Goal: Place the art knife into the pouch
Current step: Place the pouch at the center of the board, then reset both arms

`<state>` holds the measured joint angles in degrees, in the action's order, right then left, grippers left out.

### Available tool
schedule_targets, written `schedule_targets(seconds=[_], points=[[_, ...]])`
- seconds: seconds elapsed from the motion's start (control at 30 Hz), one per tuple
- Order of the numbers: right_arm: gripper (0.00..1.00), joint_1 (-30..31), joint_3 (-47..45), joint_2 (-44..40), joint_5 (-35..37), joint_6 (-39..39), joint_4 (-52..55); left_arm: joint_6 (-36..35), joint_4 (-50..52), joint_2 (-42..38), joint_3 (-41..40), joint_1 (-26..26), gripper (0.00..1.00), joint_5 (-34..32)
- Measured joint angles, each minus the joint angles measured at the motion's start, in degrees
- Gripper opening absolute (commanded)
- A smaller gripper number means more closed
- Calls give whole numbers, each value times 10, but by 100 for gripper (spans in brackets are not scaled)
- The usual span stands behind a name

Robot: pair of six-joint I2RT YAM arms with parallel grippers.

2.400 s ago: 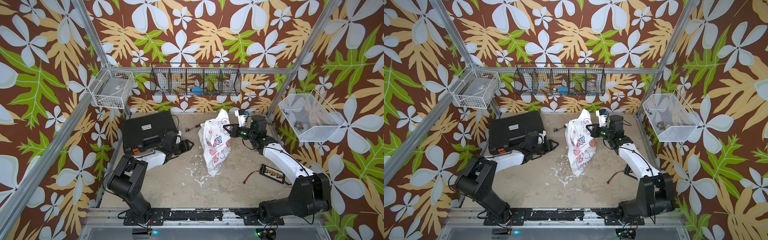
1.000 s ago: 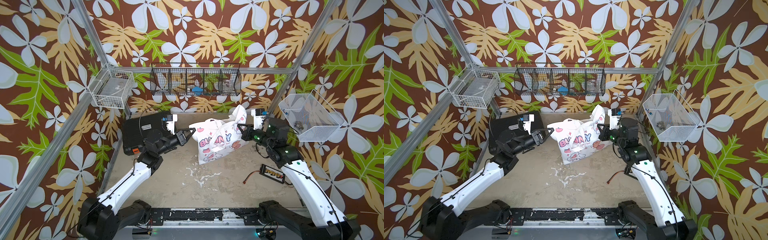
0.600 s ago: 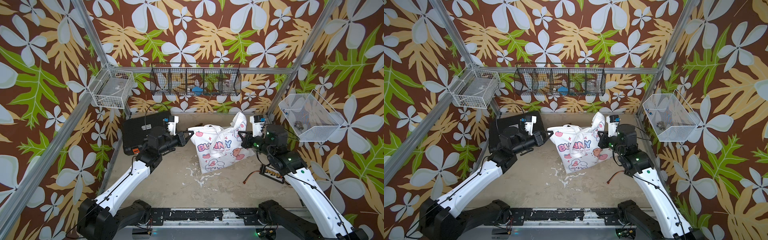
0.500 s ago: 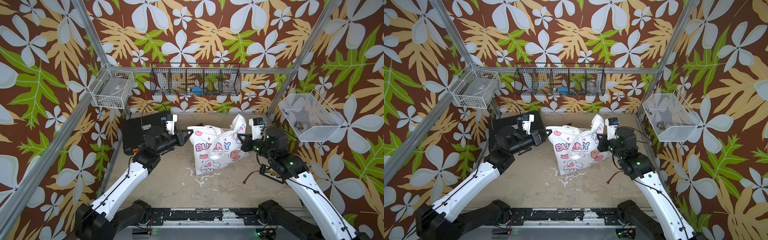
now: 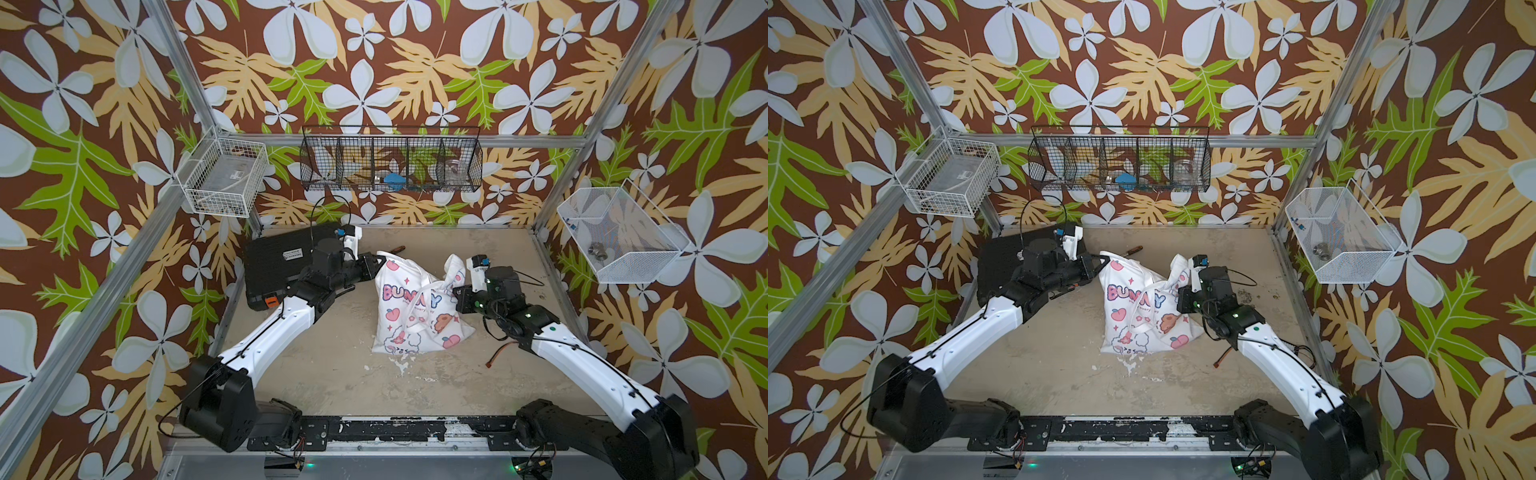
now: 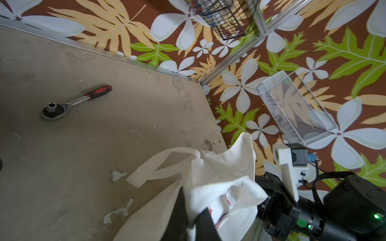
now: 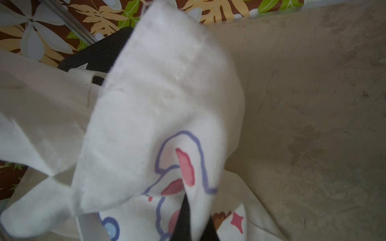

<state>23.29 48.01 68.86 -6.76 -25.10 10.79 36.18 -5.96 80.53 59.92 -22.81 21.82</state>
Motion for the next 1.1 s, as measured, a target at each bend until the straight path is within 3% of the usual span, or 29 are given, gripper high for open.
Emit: schedule_targets(seconds=[0.03,0.07,0.17,0.23,0.27,0.43,0.6,0.8,1.0,1.1], points=[[13,0,7,13,10,0,1,-3,4,16,8,1,2,-3],[30,1,28,37,30,5,0,-10,0,45,31,2,6,-8],[71,-6,79,100,88,26,-9,-35,-14,133,88,13,48,-44],[88,-10,118,113,115,42,18,-42,2,162,104,16,67,-58],[98,-10,133,113,129,48,21,-46,8,164,106,16,72,-62],[100,-9,110,24,182,73,38,-59,33,78,75,16,99,-130],[100,-11,18,-82,218,73,16,-82,40,-65,-13,25,100,-253],[100,-11,-79,-133,255,73,-35,-115,59,-183,-142,44,100,-389],[100,-13,-135,-129,289,73,-70,-165,14,-224,-289,64,100,-471],[100,-24,-157,-142,295,73,-88,-188,-29,-186,-332,69,100,-499]])
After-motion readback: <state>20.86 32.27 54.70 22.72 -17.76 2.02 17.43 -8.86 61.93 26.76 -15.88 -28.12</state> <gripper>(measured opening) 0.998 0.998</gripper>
